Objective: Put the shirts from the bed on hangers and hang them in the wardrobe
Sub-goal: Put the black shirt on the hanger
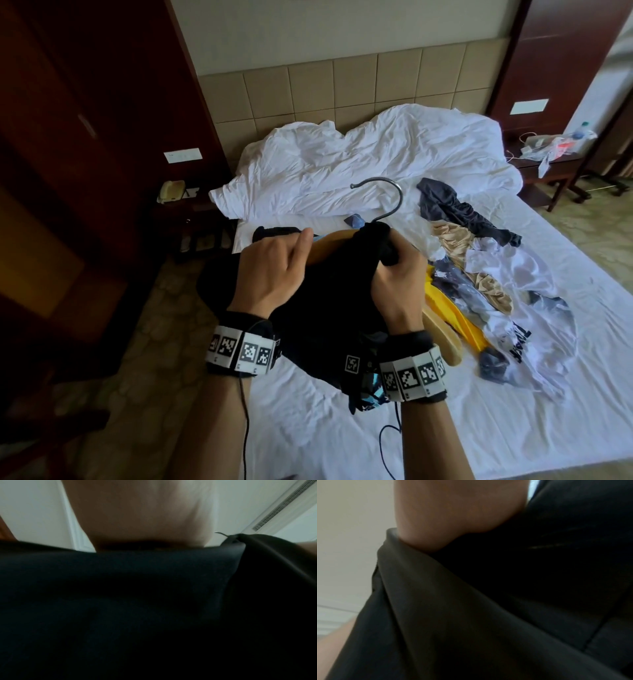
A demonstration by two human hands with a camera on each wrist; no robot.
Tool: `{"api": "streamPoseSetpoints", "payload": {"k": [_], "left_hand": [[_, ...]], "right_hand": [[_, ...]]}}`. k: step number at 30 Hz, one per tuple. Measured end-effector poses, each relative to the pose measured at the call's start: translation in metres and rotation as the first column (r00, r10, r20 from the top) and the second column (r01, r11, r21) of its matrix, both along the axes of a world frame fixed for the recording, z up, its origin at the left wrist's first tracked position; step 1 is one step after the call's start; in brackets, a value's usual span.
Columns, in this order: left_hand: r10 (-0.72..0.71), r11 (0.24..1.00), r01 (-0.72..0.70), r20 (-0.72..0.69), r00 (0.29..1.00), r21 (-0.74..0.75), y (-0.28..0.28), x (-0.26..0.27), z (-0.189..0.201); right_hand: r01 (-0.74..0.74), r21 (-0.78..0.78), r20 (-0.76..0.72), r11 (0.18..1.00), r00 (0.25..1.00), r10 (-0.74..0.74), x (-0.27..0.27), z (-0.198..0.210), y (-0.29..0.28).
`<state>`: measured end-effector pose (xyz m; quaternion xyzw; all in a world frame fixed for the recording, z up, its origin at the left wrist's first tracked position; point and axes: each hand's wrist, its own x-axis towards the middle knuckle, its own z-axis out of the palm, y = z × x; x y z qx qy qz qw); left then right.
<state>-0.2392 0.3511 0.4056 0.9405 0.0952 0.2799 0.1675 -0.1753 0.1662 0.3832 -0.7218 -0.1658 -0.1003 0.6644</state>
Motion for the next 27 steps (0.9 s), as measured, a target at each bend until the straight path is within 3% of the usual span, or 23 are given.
{"api": "streamPoseSetpoints", "payload": {"k": [5, 11, 15, 18, 23, 27], "left_hand": [[-0.043, 0.995, 0.030, 0.131, 0.990, 0.098, -0.015, 0.001, -0.002], [0.050, 0.980, -0.099, 0.263, 0.963, 0.175, -0.017, -0.002, -0.004], [0.106, 0.967, -0.168, 0.295, 0.950, 0.191, -0.013, -0.007, -0.005], [0.185, 0.960, -0.239, 0.313, 0.932, 0.143, -0.001, -0.010, -0.004], [0.404, 0.910, -0.412, 0.308, 0.862, -0.040, 0.035, -0.024, 0.001], [0.562, 0.825, -0.503, 0.285, 0.777, -0.256, 0.064, -0.037, 0.005]], "right_hand": [[-0.017, -0.028, 0.005, 0.999, 1.000, 0.017, -0.006, 0.001, 0.007], [-0.076, -0.070, 0.026, 0.995, 0.997, 0.078, -0.008, 0.002, 0.011], [-0.132, -0.183, 0.137, 0.974, 0.978, 0.159, -0.001, -0.005, 0.007], [-0.155, -0.274, 0.106, 0.949, 0.976, 0.190, 0.007, -0.016, 0.000], [0.021, -0.357, 0.088, 0.934, 0.996, 0.011, 0.036, -0.049, -0.027], [0.180, -0.231, -0.188, 0.956, 0.956, -0.226, 0.045, -0.076, -0.055]]}}
